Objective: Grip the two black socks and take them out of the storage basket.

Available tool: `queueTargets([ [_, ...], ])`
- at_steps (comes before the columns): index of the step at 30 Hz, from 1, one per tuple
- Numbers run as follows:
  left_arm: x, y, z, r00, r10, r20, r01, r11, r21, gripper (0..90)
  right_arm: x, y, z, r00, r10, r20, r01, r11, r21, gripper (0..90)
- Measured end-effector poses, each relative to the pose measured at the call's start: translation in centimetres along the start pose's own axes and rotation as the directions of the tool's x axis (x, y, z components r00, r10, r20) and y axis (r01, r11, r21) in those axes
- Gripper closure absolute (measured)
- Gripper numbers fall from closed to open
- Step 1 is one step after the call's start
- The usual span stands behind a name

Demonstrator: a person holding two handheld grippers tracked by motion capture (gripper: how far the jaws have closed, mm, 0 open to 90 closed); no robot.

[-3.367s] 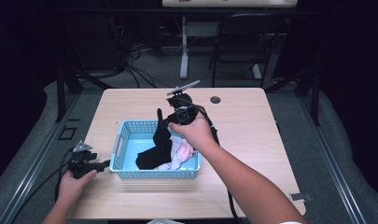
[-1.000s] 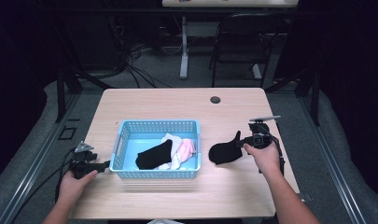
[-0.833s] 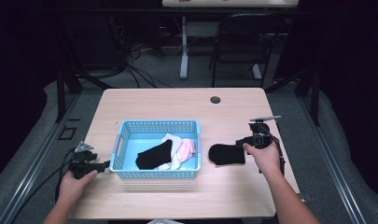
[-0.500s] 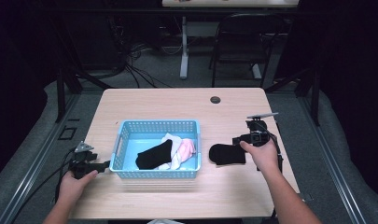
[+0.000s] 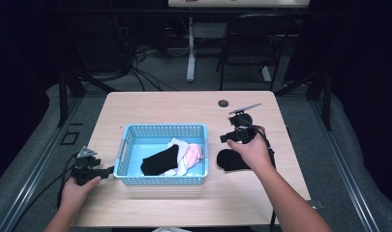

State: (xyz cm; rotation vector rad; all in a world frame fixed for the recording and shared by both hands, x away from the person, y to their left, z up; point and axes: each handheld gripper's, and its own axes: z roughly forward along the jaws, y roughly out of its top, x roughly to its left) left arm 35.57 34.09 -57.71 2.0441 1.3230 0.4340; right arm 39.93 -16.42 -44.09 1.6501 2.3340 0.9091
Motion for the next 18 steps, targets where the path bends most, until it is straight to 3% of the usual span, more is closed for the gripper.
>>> queueTargets([
  [8, 0.1, 0.0, 0.0, 1.0, -0.001, 0.001, 0.001, 1.0, -0.005, 24.6, 3.9, 1.6, 1.7, 0.9955, -0.082, -0.048, 0.084, 0.996, 0.028, 65.4],
  [18, 0.1, 0.0, -0.1, 1.0, -0.002, 0.004, 0.002, 1.0, -0.006, 24.7, 8.0, 2.5, 5.5, 0.9858, -0.123, -0.114, 0.134, 0.986, 0.099, 60.6],
])
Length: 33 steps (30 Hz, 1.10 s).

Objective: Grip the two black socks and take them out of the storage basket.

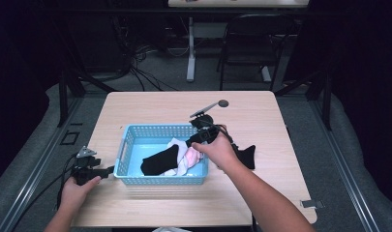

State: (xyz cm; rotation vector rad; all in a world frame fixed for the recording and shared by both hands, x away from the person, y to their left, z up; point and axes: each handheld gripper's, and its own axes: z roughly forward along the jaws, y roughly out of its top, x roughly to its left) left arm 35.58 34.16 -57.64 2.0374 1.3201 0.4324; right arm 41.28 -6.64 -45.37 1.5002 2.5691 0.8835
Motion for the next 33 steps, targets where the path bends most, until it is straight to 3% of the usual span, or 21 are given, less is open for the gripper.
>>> queueTargets([
  [2, 0.0, 0.0, 0.0, 1.0, -0.001, 0.0, 0.001, 1.0, -0.001, 24.7, 0.5, 0.3, 0.9, 0.9999, -0.006, -0.008, 0.006, 1.0, 0.025, 60.0],
  [8, 0.0, 0.0, 0.0, 1.0, -0.002, 0.002, 0.002, 1.0, -0.002, 24.6, 1.5, 1.0, 3.7, 0.9984, 0.039, -0.039, -0.038, 0.998, 0.041, 59.4],
  [12, 0.0, 0.0, 0.0, 1.0, -0.003, 0.001, 0.003, 1.0, -0.004, 24.7, 2.0, 1.5, 5.7, 0.9963, 0.061, -0.061, -0.056, 0.995, 0.088, 57.0],
  [17, 0.0, 0.0, -0.1, 1.0, -0.003, 0.002, 0.003, 1.0, -0.004, 24.7, 2.3, 1.6, 7.4, 0.9972, 0.066, -0.035, -0.061, 0.992, 0.114, 54.8],
  [25, 0.0, 0.0, -0.1, 1.0, -0.002, 0.003, 0.002, 1.0, -0.004, 24.7, 2.1, 1.7, 8.9, 0.9969, 0.079, 0.004, -0.078, 0.983, 0.165, 52.2],
  [31, 0.0, 0.0, -0.1, 1.0, -0.002, 0.002, 0.002, 1.0, -0.005, 24.7, 2.3, 1.5, 10.0, 0.9966, 0.082, -0.009, -0.078, 0.972, 0.22, 52.0],
  [33, 0.0, 0.0, -0.1, 1.0, -0.002, 0.002, 0.002, 1.0, -0.005, 24.7, 2.5, 1.5, 10.2, 0.9966, 0.08, -0.022, -0.073, 0.972, 0.222, 55.8],
])
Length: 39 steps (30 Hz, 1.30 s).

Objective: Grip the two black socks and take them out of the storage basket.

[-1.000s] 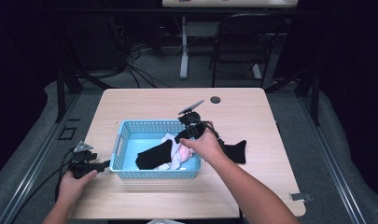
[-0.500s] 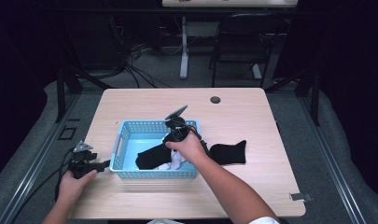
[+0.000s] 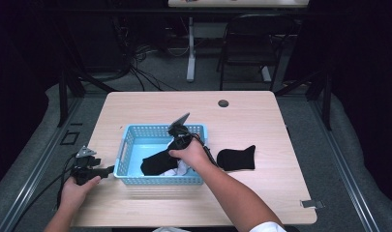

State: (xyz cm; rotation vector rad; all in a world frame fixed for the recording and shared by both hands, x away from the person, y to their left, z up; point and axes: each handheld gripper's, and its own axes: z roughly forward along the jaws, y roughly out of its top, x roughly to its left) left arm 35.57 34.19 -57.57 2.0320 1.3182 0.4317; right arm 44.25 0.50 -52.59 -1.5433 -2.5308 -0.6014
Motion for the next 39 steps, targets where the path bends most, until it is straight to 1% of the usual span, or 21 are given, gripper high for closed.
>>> queueTargets([
  [1, 0.0, 0.0, 0.0, 1.0, 0.001, 0.0, -0.001, 1.0, 0.0, 24.7, 0.3, -0.1, 0.1, 1.0, 0.003, 0.002, -0.002, 1.0, -0.024, 58.8],
  [2, 0.0, 0.0, 0.0, 1.0, 0.0, 0.0, 0.0, 1.0, 0.0, 24.7, 0.4, -0.1, 0.0, 0.9999, -0.016, 0.007, 0.016, 1.0, -0.015, 62.7],
  [3, 0.0, 0.0, 0.0, 1.0, 0.0, 0.0, 0.0, 1.0, 0.0, 24.7, 0.6, -0.2, 0.1, 0.9998, -0.019, 0.009, 0.019, 0.999, -0.031, 66.8],
  [4, 0.0, 0.0, 0.0, 1.0, 0.001, 0.001, -0.001, 1.0, 0.0, 24.7, 0.8, -0.2, -0.1, 0.999, -0.041, 0.018, 0.042, 0.999, -0.027, 70.7],
  [5, 0.0, 0.0, 0.0, 1.0, 0.001, 0.001, -0.001, 1.0, 0.0, 24.6, 0.8, -0.2, -0.1, 0.999, -0.041, 0.018, 0.042, 0.999, -0.027, 70.7],
  [6, 0.0, 0.0, 0.0, 1.0, 0.001, 0.001, -0.001, 1.0, 0.0, 24.6, 1.3, -0.3, -0.6, 0.9969, -0.072, 0.031, 0.073, 0.996, -0.042, 78.9],
  [7, 0.0, 0.0, 0.0, 1.0, 0.001, 0.001, -0.001, 1.0, 0.001, 24.7, 1.5, -0.3, -0.8, 0.9958, -0.086, 0.031, 0.088, 0.995, -0.056, 81.2],
  [8, 0.0, 0.0, 0.0, 1.0, 0.001, 0.001, -0.001, 1.0, 0.001, 24.7, 1.7, -0.3, -1.1, 0.9938, -0.107, 0.03, 0.109, 0.993, -0.055, 82.7],
  [9, 0.0, 0.0, 0.0, 1.0, 0.002, 0.001, -0.002, 1.0, 0.001, 24.7, 2.0, -0.4, -1.3, 0.9942, -0.105, 0.023, 0.107, 0.991, -0.082, 83.6],
  [14, 0.0, 0.0, 0.0, 1.0, 0.002, 0.001, -0.002, 1.0, 0.0, 24.6, 3.1, -0.7, -3.1, 0.9899, -0.14, -0.024, 0.134, 0.978, -0.16, 84.8],
  [15, 0.0, 0.0, 0.0, 1.0, 0.002, -0.001, -0.002, 1.0, -0.001, 24.6, 3.3, -0.7, -3.6, 0.9863, -0.163, -0.022, 0.158, 0.974, -0.165, 84.8],
  [17, 0.0, 0.0, 0.0, 1.0, 0.003, -0.001, -0.003, 1.0, -0.001, 24.7, 3.9, -0.8, -4.5, 0.9829, -0.183, -0.02, 0.176, 0.965, -0.195, 84.9],
  [20, 0.0, 0.0, 0.0, 1.0, 0.003, -0.001, -0.003, 1.0, -0.001, 24.6, 4.5, -0.6, -5.9, 0.9786, -0.204, -0.023, 0.194, 0.954, -0.23, 84.9],
  [25, 0.0, 0.0, 0.0, 1.0, 0.002, 0.001, -0.002, 1.0, 0.0, 24.6, 5.1, -0.4, -8.2, 0.9757, -0.219, -0.019, 0.205, 0.94, -0.271, 85.1],
  [26, 0.0, 0.0, 0.0, 1.0, 0.002, 0.001, -0.002, 1.0, 0.001, 24.7, 5.1, -0.3, -8.7, 0.9733, -0.229, -0.013, 0.218, 0.94, -0.262, 85.1],
  [27, 0.0, 0.0, 0.0, 1.0, 0.001, 0.001, -0.001, 1.0, 0.001, 24.7, 5.2, -0.3, -9.1, 0.9731, -0.23, -0.011, 0.219, 0.938, -0.269, 85.1],
  [28, 0.0, 0.0, 0.0, 1.0, 0.001, 0.001, -0.001, 1.0, 0.001, 24.6, 5.2, -0.3, -9.4, 0.9744, -0.225, -0.014, 0.212, 0.936, -0.283, 85.1],
  [32, 0.0, 0.0, 0.0, 1.0, 0.001, 0.001, -0.001, 1.0, 0.001, 24.7, 5.2, -0.1, -10.9, 0.9729, -0.231, -0.012, 0.218, 0.933, -0.286, 85.1],
  [35, 0.0, 0.0, 0.0, 1.0, 0.001, 0.001, -0.001, 1.0, 0.001, 24.6, 5.2, -0.1, -11.6, 0.9737, -0.227, -0.013, 0.213, 0.93, -0.299, 85.1],
  [36, 0.0, 0.0, 0.0, 1.0, 0.001, 0.0, -0.001, 1.0, 0.001, 24.6, 5.2, -0.1, -12.3, 0.9738, -0.227, -0.014, 0.212, 0.928, -0.306, 85.1],
  [39, 0.0, 0.0, 0.0, 1.0, 0.0, -0.001, 0.0, 1.0, 0.0, 24.7, 5.0, -0.3, -13.1, 0.9744, -0.224, -0.017, 0.207, 0.926, -0.316, 85.1],
])
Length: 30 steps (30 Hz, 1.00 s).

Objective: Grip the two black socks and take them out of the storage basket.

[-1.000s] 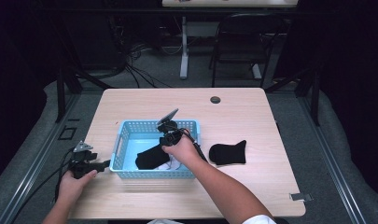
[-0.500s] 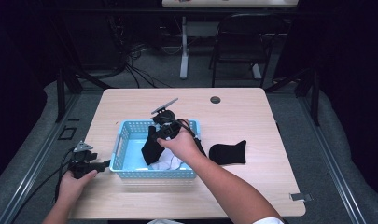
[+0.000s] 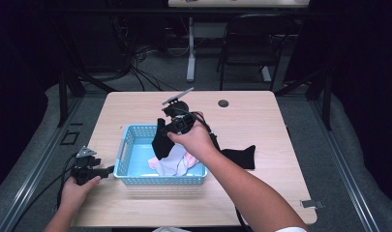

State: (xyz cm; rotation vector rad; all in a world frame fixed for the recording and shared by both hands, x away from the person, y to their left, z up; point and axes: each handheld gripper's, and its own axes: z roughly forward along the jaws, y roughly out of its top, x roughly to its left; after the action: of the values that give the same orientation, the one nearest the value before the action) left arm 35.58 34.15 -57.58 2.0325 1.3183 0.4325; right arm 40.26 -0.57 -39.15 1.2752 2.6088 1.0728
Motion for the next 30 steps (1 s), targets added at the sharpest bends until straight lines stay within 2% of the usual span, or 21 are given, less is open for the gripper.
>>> queueTargets([
  [5, 0.0, 0.0, 0.0, 1.0, -0.001, 0.001, 0.001, 1.0, 0.001, 24.7, -0.3, -0.1, -1.3, 0.9999, 0.012, 0.0, -0.012, 1.0, -0.012, 85.2],
  [17, 0.0, 0.0, 0.0, 1.0, -0.002, 0.001, 0.002, 1.0, 0.001, 24.7, -1.1, -0.9, -2.6, 0.9994, 0.033, 0.006, -0.033, 0.999, -0.03, 85.2],
  [26, 0.1, 0.0, 0.0, 1.0, -0.004, -0.003, 0.004, 1.0, 0.004, 24.7, -1.9, -1.2, -4.7, 0.9986, 0.052, 0.001, -0.052, 0.996, -0.068, 85.2],
  [30, 0.1, 0.0, 0.1, 1.0, -0.003, -0.005, 0.003, 1.0, 0.008, 24.7, -2.6, -1.6, -6.5, 0.9979, 0.064, 0.012, -0.063, 0.994, -0.086, 85.2],
])
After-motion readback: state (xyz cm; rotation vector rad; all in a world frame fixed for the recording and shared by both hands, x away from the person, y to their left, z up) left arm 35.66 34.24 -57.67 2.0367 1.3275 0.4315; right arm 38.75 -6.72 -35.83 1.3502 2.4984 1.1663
